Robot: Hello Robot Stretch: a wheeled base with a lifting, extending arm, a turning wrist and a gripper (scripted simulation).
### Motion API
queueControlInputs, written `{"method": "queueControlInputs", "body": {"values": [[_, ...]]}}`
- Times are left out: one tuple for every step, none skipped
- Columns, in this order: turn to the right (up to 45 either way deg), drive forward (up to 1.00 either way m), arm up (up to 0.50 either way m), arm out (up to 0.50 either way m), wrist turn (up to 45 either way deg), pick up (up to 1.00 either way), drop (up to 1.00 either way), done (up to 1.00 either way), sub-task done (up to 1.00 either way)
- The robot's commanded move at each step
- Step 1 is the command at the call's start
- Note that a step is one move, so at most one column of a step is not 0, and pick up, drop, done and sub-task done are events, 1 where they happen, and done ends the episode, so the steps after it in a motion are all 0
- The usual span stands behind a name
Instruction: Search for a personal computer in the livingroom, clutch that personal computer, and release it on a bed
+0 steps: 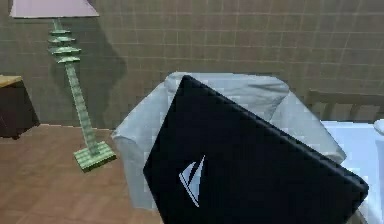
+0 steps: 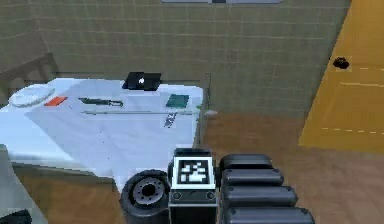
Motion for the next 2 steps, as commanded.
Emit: {"method": "queueControlInputs", "body": {"values": [[24.0,0.0,0.0,0.0,0.0,0.0,0.0,0.0,0.0],[0.0,0.5,0.0,0.0,0.0,0.0,0.0,0.0,0.0]]}}
